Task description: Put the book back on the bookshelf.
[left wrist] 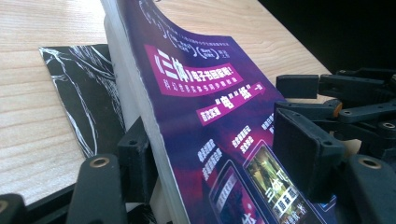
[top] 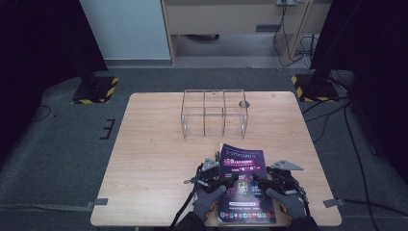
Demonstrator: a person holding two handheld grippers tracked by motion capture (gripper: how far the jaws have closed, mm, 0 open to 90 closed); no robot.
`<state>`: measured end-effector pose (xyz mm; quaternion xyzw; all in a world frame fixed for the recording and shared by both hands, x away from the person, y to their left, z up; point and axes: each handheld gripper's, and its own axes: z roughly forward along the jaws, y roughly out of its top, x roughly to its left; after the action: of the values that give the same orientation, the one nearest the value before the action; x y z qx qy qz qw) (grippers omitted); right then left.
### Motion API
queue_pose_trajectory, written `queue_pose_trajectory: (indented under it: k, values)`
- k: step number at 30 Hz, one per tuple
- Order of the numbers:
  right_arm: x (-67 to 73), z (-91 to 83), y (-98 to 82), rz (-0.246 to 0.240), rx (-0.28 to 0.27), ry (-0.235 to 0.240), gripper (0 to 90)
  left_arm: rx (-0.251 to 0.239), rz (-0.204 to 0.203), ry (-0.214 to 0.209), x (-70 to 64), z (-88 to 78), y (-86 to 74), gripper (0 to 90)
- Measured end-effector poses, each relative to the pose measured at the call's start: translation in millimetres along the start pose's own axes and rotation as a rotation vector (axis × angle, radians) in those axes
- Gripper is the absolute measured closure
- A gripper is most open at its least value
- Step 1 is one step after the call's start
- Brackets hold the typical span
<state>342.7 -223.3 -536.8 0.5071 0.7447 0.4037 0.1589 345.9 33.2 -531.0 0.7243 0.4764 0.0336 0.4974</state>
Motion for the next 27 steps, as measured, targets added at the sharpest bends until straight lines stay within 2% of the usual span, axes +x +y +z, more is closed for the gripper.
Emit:
queue_pose_trajectory:
  k: [1, 2, 3, 4, 5, 6, 7, 8, 11, 12, 14, 15, 16, 17, 19, 21, 25, 27]
  values:
    - [0.0, 0.0, 0.0, 0.0, 0.0, 0.0, 30.5, 0.022, 0.004, 0.006, -1.2, -0.1, 1.7, 35.0]
    - [0.2, 0.0, 0.0, 0.0, 0.001, -0.001, 30.5, 0.026, 0.023, 0.014, -0.9, 0.0, 3.9, 36.6]
    - [0.3, 0.0, 0.0, 0.0, 0.001, -0.001, 30.4, 0.031, 0.022, 0.012, -0.4, 0.1, 5.6, 37.5]
    - [0.2, 0.0, 0.0, -0.001, 0.001, 0.0, 30.4, 0.028, 0.011, 0.006, 1.1, 0.4, 7.4, 41.5]
    - [0.2, 0.0, 0.0, -0.001, 0.001, 0.0, 30.4, 0.02, -0.004, -0.003, 3.6, 0.4, 9.0, 41.5]
    - [-0.6, 0.0, 0.0, -0.005, -0.001, 0.003, 30.4, 0.011, -0.032, -0.017, 5.5, 0.8, 10.0, 46.3]
    - [-0.6, 0.0, 0.0, -0.005, -0.001, 0.003, 30.4, 0.012, -0.045, -0.026, 7.1, 1.4, 10.7, 46.3]
    - [-0.7, 0.0, 0.0, -0.003, -0.001, 0.005, 30.4, 0.022, -0.029, -0.02, 6.5, 4.0, 10.2, 48.8]
    - [-0.6, 0.0, 0.0, -0.004, -0.001, 0.004, 30.3, 0.043, -0.014, -0.015, 3.1, 6.4, 9.3, 49.8]
    - [-0.2, 0.0, 0.0, -0.004, 0.001, 0.004, 29.7, 0.05, 0.019, 0.006, 1.7, 7.9, 9.5, 50.8]
    - [0.3, 0.1, 0.1, 0.0, 0.001, 0.003, 29.3, 0.072, 0.042, 0.038, -3.9, 8.5, 9.9, 52.2]
    - [0.1, 0.4, 0.2, -0.006, 0.002, 0.005, 28.3, 0.102, 0.065, 0.057, -5.6, 8.7, 11.3, 57.3]
    - [0.5, 0.6, 0.3, -0.005, 0.002, 0.005, 27.3, 0.102, 0.065, 0.057, -5.6, 8.7, 11.3, 61.0]
    - [0.5, 0.6, 0.3, -0.005, 0.002, 0.005, 27.3, 0.109, 0.075, 0.067, -5.5, 8.8, 11.8, 61.0]
    - [0.6, 1.2, 0.6, -0.013, 0.004, 0.009, 25.6, 0.121, 0.06, 0.061, -3.6, 8.6, 13.3, 65.6]
    - [1.2, 1.7, 1.2, -0.001, 0.006, 0.011, 24.1, 0.123, 0.062, 0.062, -3.2, 8.6, 13.3, 68.6]
    - [0.1, 1.7, 2.4, 0.007, 0.015, 0.023, 21.9, 0.122, 0.066, 0.065, -3.7, 7.8, 13.3, 71.9]
    - [-1.3, 1.3, 3.2, 0.008, 0.019, 0.011, 19.7, 0.119, 0.07, 0.07, -4.3, 7.8, 12.9, 72.7]
